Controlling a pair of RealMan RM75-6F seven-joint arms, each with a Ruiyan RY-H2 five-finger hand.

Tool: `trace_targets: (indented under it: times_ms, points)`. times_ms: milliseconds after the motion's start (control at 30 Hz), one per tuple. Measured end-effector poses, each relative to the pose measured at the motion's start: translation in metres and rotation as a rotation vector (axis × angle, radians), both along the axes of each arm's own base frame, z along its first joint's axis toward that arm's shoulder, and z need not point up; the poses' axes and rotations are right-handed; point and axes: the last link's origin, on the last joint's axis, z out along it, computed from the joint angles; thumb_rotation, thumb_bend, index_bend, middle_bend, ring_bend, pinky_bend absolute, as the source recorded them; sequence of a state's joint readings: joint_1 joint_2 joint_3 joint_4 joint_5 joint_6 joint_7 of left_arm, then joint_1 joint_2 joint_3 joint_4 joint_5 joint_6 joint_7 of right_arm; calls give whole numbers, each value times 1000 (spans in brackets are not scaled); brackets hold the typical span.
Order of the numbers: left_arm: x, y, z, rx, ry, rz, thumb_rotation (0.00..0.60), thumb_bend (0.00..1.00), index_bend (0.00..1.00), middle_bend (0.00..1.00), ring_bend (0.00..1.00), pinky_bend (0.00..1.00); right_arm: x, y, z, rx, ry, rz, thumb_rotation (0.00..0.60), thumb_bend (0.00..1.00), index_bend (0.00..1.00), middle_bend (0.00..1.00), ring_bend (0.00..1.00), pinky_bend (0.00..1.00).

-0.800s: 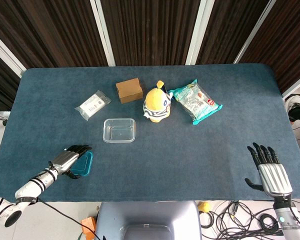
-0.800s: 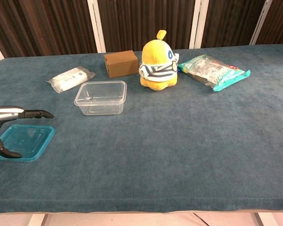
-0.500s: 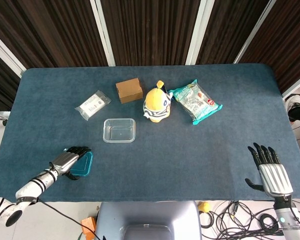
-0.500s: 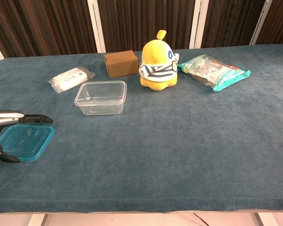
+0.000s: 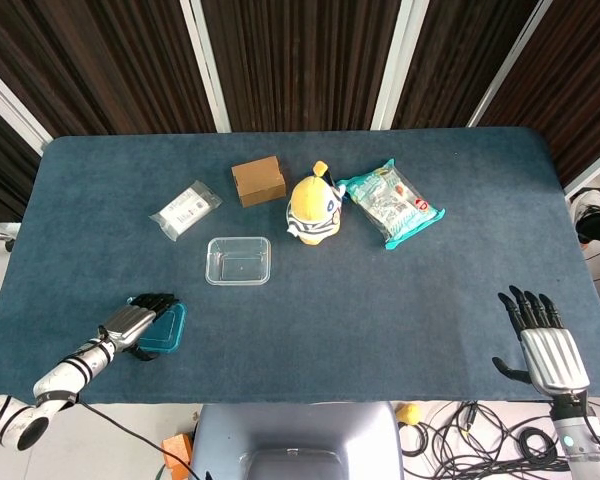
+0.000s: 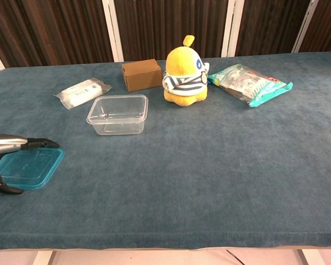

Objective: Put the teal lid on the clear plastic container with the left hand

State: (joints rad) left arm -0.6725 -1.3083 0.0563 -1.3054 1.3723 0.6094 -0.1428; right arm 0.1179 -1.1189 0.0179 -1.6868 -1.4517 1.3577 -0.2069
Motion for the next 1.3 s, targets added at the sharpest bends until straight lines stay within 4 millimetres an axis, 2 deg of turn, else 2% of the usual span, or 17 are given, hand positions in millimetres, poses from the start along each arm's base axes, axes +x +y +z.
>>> trace_targets:
  times_ms: [100,167,267,467,567,767,933,1100,1300]
  points:
    - [-2,0,0,14,10,-10,600,206,0,270,232,150,0,0,-1,3,2,-2,600,133,0,0,0,0]
    - [-4,0,-1,26,12,-16,600,214,19,476,400,280,0,0,-1,5,3,-3,600,133,0,0,0,0]
    - [-7,-1,-1,42,16,-23,600,224,139,674,573,409,0,0,-2,7,4,-3,600,133,0,0,0,0]
    - [-8,0,2,91,16,-63,600,247,313,866,745,516,1,1,-2,10,2,-1,600,133,0,0,0,0]
    - [-6,0,5,119,6,-82,600,254,364,914,787,541,1,1,-1,11,0,-1,600,132,0,0,0,0]
    - [1,0,19,179,-15,-119,600,253,382,923,792,539,1,2,-2,16,-3,1,600,133,0,0,0,0]
    - [20,2,29,228,-80,-140,600,260,384,921,792,538,2,2,-1,18,-10,4,600,133,0,0,0,0]
    - [56,11,33,244,-196,-138,600,264,384,923,792,537,3,2,-3,30,-14,5,600,133,0,0,0,0]
    - [103,40,33,263,-283,-130,600,262,380,920,789,534,1,0,-2,42,-27,-5,600,133,0,0,0,1]
